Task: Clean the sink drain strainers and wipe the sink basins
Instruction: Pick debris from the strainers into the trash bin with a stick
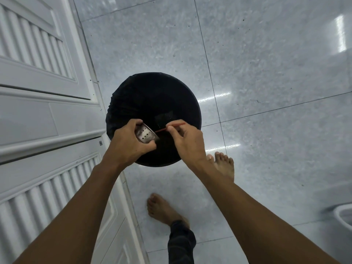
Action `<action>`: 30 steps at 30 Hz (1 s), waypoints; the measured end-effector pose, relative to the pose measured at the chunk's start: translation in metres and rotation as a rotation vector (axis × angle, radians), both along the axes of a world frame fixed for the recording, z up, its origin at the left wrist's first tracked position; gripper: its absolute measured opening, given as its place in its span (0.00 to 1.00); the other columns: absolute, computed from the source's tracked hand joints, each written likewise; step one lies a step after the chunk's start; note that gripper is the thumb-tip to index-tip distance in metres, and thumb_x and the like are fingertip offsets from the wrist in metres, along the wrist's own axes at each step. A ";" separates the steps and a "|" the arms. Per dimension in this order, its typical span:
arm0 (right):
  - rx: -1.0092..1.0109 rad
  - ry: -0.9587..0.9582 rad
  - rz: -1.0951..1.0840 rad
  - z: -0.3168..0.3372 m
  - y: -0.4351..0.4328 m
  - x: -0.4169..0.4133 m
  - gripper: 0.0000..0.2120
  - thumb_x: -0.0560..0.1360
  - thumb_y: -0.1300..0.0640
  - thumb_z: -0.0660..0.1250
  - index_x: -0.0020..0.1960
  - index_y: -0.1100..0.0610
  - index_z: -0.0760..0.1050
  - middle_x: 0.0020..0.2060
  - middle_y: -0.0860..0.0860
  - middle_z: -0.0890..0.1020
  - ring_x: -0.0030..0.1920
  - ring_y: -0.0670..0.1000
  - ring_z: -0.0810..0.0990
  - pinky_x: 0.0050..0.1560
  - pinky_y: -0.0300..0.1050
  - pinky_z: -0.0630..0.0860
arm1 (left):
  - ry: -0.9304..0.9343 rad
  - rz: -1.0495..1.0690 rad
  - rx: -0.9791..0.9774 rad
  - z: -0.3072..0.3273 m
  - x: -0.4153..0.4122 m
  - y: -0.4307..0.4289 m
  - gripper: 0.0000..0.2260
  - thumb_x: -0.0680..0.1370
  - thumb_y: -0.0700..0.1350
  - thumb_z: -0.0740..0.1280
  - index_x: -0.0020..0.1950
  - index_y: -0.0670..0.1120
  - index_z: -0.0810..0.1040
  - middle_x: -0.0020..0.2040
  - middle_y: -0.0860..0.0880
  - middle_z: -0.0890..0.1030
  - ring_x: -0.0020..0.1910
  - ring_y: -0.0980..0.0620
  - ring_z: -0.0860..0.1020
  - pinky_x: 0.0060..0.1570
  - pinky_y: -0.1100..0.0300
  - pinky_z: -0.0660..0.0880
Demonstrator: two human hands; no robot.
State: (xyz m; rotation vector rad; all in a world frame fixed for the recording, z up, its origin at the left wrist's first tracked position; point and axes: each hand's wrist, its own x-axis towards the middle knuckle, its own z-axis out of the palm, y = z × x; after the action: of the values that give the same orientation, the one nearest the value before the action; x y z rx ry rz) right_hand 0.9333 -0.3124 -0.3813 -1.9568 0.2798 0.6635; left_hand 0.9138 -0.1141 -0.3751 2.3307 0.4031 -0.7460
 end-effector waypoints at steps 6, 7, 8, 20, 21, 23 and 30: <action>0.124 -0.007 0.122 0.003 0.000 0.002 0.07 0.80 0.52 0.67 0.55 0.50 0.83 0.49 0.43 0.85 0.49 0.39 0.81 0.55 0.29 0.76 | -0.071 0.046 -0.010 0.002 -0.005 -0.001 0.37 0.68 0.50 0.82 0.74 0.49 0.69 0.58 0.57 0.75 0.51 0.60 0.77 0.43 0.77 0.69; 0.075 -0.029 0.099 0.002 0.000 0.002 0.07 0.81 0.53 0.67 0.56 0.50 0.83 0.50 0.44 0.85 0.49 0.39 0.80 0.55 0.29 0.76 | -0.074 0.048 -0.016 0.003 -0.006 -0.001 0.37 0.68 0.50 0.82 0.73 0.50 0.69 0.57 0.57 0.75 0.49 0.62 0.77 0.42 0.78 0.70; 0.019 -0.053 0.048 0.001 -0.002 0.005 0.08 0.81 0.53 0.67 0.57 0.51 0.83 0.50 0.44 0.85 0.48 0.39 0.80 0.54 0.29 0.76 | -0.074 0.055 -0.025 0.004 -0.007 -0.002 0.37 0.68 0.50 0.82 0.73 0.50 0.70 0.57 0.57 0.76 0.49 0.64 0.76 0.41 0.80 0.70; -0.013 -0.079 -0.029 0.001 -0.005 0.013 0.08 0.81 0.52 0.67 0.57 0.50 0.82 0.48 0.41 0.83 0.47 0.38 0.80 0.51 0.25 0.74 | -0.064 0.126 -0.051 0.009 -0.018 -0.003 0.37 0.68 0.51 0.82 0.73 0.50 0.70 0.59 0.55 0.77 0.53 0.58 0.79 0.46 0.75 0.71; 0.005 -0.088 -0.034 0.001 -0.005 0.013 0.07 0.81 0.52 0.67 0.56 0.49 0.82 0.47 0.39 0.83 0.46 0.37 0.80 0.49 0.24 0.74 | -0.057 0.139 -0.045 0.009 -0.019 -0.002 0.37 0.68 0.52 0.82 0.74 0.50 0.70 0.59 0.55 0.77 0.54 0.57 0.78 0.46 0.75 0.71; 0.093 -0.076 0.073 0.002 -0.003 0.008 0.07 0.80 0.52 0.68 0.55 0.50 0.83 0.47 0.40 0.84 0.48 0.38 0.81 0.51 0.27 0.76 | -0.050 0.148 -0.039 0.008 -0.019 -0.002 0.37 0.68 0.53 0.82 0.74 0.50 0.70 0.59 0.55 0.77 0.56 0.56 0.78 0.46 0.74 0.70; -0.041 -0.089 -0.068 -0.002 -0.007 0.003 0.07 0.81 0.51 0.67 0.56 0.49 0.82 0.46 0.40 0.83 0.47 0.38 0.81 0.51 0.29 0.77 | -0.041 0.148 -0.055 0.007 -0.021 0.001 0.37 0.69 0.53 0.81 0.74 0.50 0.70 0.60 0.55 0.77 0.57 0.54 0.78 0.47 0.73 0.71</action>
State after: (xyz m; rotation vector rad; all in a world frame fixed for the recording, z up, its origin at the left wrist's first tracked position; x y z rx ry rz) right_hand 0.9359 -0.3191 -0.3832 -2.0005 0.3053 0.5290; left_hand 0.8928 -0.1131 -0.3684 2.2339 0.5238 -0.6295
